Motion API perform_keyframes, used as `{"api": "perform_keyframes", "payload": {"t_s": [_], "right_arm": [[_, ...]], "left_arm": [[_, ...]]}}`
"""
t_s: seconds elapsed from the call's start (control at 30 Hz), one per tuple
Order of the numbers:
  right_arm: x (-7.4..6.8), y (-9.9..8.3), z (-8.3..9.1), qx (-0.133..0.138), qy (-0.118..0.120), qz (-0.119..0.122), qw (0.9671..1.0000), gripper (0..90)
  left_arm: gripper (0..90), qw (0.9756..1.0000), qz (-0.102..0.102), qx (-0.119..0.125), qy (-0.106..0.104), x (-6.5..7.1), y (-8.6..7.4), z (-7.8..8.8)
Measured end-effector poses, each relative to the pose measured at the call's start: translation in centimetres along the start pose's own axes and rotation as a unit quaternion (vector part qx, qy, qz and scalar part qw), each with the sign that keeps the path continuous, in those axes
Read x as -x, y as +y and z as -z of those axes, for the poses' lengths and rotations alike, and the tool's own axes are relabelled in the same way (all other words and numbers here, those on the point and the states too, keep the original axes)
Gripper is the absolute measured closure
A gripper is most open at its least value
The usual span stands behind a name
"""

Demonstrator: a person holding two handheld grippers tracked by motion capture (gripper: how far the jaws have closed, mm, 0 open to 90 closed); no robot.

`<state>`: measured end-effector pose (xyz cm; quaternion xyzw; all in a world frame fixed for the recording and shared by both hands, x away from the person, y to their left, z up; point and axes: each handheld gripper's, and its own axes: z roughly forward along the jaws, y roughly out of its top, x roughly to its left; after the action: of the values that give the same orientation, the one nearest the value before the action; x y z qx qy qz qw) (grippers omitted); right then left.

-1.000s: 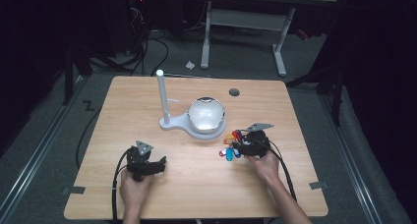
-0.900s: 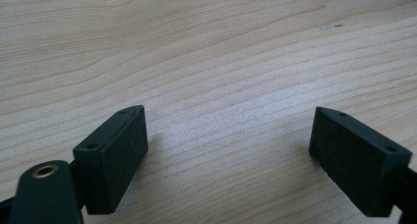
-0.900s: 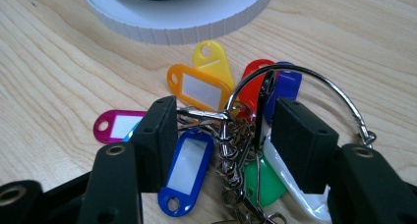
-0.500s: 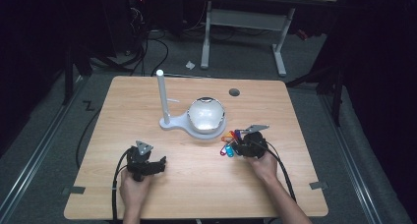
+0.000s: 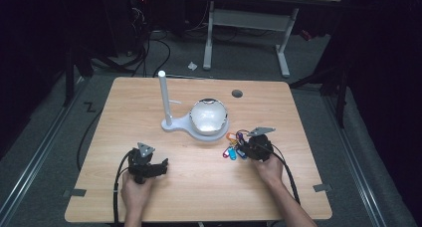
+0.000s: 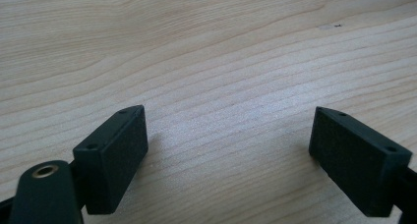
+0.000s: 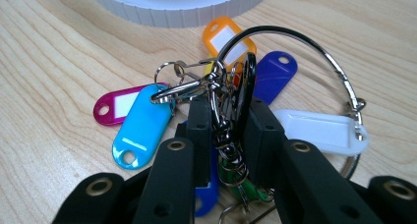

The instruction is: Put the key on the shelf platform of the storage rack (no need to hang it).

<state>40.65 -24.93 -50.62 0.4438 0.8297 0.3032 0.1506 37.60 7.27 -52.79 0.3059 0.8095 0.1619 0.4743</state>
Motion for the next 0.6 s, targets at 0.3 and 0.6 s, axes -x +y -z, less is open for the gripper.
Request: {"api": "perform_keyframes", "payload": {"t_s": [0.3,0.6], "right_arm": [[0.3,0.2,2.1,0.037,-0.011,0.0,0.9993,77.4],[1.0,0.6,4.5,0.062,-0.002,-0.009,0.9981,78.6]], "left_arm": [[15.1,1.0,0.0,0.0,0.0,0.0,0.0,0.0],[15.1,1.0,-0.001,0.0,0.0,0.0,0.0,0.0]]}}
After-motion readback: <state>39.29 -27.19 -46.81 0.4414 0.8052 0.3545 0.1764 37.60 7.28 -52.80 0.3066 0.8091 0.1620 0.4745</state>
